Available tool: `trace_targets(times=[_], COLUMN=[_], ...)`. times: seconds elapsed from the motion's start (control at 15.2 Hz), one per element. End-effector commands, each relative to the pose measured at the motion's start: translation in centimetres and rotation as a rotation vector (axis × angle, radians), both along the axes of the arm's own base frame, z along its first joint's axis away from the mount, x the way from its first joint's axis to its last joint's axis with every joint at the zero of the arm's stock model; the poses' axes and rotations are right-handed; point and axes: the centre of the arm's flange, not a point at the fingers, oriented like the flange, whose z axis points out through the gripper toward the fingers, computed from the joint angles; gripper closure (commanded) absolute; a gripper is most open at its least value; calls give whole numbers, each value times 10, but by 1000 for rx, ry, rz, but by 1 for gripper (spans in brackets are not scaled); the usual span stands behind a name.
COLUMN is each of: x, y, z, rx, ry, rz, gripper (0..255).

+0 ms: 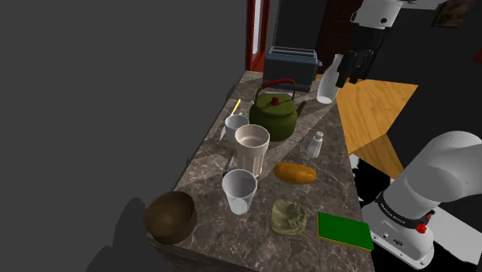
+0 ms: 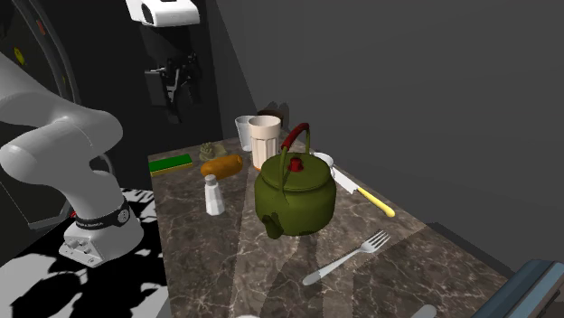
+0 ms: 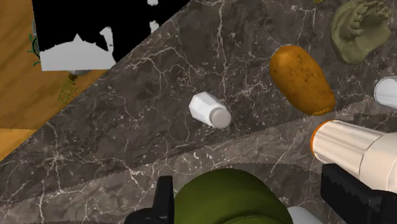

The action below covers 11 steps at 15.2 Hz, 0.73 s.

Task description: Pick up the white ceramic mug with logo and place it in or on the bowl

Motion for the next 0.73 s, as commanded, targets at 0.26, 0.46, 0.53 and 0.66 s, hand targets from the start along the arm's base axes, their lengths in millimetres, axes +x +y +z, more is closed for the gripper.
trace_targets(times=[0.26, 0.46, 0.53, 0.66], x=[33, 57, 65, 81], y=[36, 64, 73, 91], z=[-23, -41, -47, -59], rx=[-22, -39, -45, -56], ry=[-12, -20, -23, -29], rz=[23, 41, 47, 58], gripper=[0, 0, 0, 0])
